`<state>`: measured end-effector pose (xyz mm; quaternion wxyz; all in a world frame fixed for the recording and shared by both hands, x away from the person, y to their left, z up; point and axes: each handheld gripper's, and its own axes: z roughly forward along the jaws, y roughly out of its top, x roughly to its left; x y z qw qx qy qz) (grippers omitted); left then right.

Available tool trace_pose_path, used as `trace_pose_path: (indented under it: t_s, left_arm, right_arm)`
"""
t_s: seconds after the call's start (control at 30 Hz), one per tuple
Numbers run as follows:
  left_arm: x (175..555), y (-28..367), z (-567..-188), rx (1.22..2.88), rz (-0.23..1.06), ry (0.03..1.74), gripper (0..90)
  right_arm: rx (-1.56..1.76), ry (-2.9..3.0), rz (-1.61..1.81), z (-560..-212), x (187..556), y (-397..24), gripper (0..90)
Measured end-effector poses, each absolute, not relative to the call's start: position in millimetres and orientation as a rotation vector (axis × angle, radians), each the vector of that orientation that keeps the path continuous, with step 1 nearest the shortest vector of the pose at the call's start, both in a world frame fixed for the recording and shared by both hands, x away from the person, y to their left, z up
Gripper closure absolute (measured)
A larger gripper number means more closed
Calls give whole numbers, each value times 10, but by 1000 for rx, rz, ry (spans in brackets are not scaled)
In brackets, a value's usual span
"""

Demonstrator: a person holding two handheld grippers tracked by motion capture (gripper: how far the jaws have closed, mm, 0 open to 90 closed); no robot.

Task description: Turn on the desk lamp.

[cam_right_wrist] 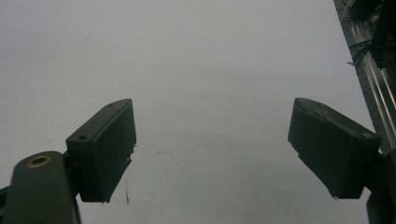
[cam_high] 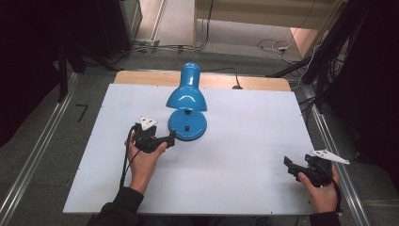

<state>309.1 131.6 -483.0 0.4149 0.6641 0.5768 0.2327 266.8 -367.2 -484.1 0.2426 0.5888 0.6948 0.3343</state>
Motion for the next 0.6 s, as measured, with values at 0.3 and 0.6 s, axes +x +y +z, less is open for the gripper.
trace_pose_path:
  t_s: [0.3, 0.6]
  left_arm:
    - [3182, 1178, -4844, 1681, 572, 1435, 136]
    - [3252, 1096, -4856, 1675, 580, 1422, 155]
  right_arm:
    - [1607, 1904, 916, -4841, 2667, -3669, 140]
    - [1608, 1904, 918, -4841, 2667, -3672, 140]
